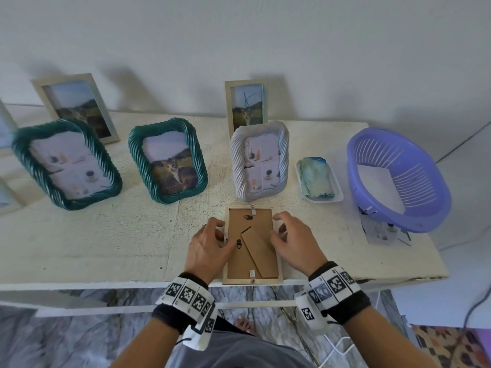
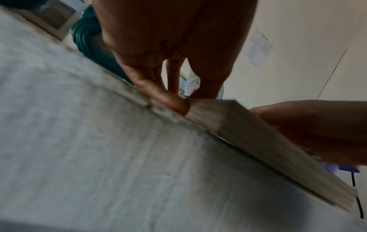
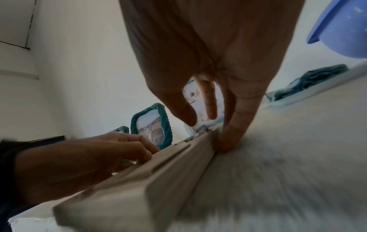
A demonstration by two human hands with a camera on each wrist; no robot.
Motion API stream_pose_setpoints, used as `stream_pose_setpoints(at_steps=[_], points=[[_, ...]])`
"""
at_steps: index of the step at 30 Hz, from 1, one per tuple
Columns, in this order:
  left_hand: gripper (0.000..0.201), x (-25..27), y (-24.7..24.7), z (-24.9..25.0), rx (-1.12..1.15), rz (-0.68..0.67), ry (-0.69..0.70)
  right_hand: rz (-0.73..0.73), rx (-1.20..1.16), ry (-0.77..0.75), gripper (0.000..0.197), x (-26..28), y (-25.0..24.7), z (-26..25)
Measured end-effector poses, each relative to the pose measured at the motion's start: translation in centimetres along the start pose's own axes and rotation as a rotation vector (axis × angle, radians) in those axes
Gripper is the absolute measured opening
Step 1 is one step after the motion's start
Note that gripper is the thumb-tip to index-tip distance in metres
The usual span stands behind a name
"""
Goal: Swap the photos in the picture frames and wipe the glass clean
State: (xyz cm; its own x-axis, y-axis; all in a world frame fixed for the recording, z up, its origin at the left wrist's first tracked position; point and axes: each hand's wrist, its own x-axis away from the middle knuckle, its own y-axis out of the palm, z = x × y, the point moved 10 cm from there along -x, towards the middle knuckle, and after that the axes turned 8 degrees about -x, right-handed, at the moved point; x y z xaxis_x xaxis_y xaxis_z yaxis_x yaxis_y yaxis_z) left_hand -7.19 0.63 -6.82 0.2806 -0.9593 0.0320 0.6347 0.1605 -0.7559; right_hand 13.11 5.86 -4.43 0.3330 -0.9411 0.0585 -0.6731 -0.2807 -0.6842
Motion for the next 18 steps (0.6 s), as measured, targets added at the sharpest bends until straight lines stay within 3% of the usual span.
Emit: stream_pose_setpoints(at_steps=[6,18], points=[[0.041,0.4,0.0,-1.2,0.251,-0.106,0.036,-0.005,0.281,-0.089,0.030,-3.9,0.0,-2.5],[0.042,0.7,0.0,-1.3,0.267,-0.091,0.089,-0.069,0.423,-0.138,0.034,-7.0,1.6,-3.6]])
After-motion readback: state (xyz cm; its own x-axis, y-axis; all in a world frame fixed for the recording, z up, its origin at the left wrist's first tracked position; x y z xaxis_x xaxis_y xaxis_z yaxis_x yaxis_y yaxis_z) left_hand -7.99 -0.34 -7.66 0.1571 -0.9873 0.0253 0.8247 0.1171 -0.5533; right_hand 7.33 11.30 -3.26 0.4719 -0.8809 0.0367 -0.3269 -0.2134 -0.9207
